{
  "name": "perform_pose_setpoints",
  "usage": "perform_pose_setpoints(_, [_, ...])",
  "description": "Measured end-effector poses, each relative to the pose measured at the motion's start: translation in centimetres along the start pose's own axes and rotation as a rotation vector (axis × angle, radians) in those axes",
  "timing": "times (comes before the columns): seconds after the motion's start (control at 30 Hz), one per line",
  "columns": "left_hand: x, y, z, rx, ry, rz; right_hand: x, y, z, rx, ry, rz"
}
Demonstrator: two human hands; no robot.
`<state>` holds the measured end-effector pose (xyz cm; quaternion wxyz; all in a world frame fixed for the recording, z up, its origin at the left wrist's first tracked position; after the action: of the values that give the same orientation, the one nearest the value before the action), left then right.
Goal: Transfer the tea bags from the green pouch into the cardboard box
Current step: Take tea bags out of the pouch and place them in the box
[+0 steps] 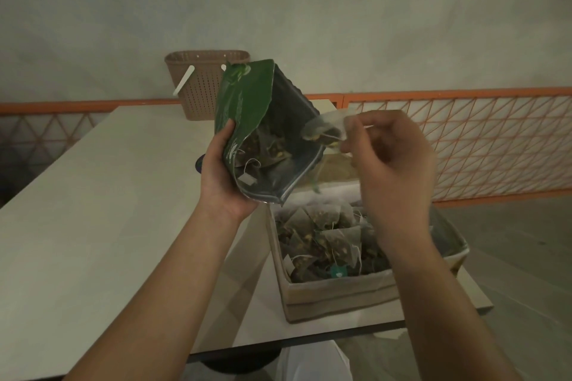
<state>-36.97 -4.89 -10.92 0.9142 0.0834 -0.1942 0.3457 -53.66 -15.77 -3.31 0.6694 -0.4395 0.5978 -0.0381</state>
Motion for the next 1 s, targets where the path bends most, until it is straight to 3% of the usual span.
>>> perform_pose_setpoints(0.2, [-0.1,0.0,0.3,-0.010,0.003,0.001,1.7,0.5,-3.4,0.073,-0.066,0.046])
perform_pose_setpoints(0.33, [-0.2,0.1,0.7,-0.019,-0.007,0.008,3.6,1.2,-2.8,-0.192,0.210,0.149])
perform_pose_setpoints(0.47, [-0.4,0.0,0.8,0.008,-0.008,0.010,2.4,1.8,-0.9,-0.164,0.282,-0.026])
perform_pose_setpoints(0.6, [-1.0,0.3,1.2,0.029,-0.017,-0.019,0.2,1.7,2.6,-0.259,0.338,-0.255])
perform_pose_setpoints(0.7, [-1.1,0.7,1.4,0.056,-0.022,0.004,-0.4,0.8,5.2,-0.314,0.522,-0.376])
perform_pose_setpoints(0.8, [-1.1,1.0,1.5,0.067,-0.049,0.034,-0.5,0.2,7.0,-0.366,0.757,-0.366])
perform_pose_setpoints(1.0, [-0.6,0.8,1.0,0.067,-0.081,0.046,-0.3,0.2,8.4,-0.523,0.974,-0.243])
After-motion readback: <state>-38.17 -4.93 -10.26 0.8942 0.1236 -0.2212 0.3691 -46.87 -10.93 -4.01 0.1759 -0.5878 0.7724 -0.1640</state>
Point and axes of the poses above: each hand's wrist, its own y-axis away from the middle knuckle, its own z-axis out of the palm, x = y × z, the point moved 4 cm from there along -y, towards the middle knuckle, and after that the axes turned 6 degrees about y, right-handed, at the moved point
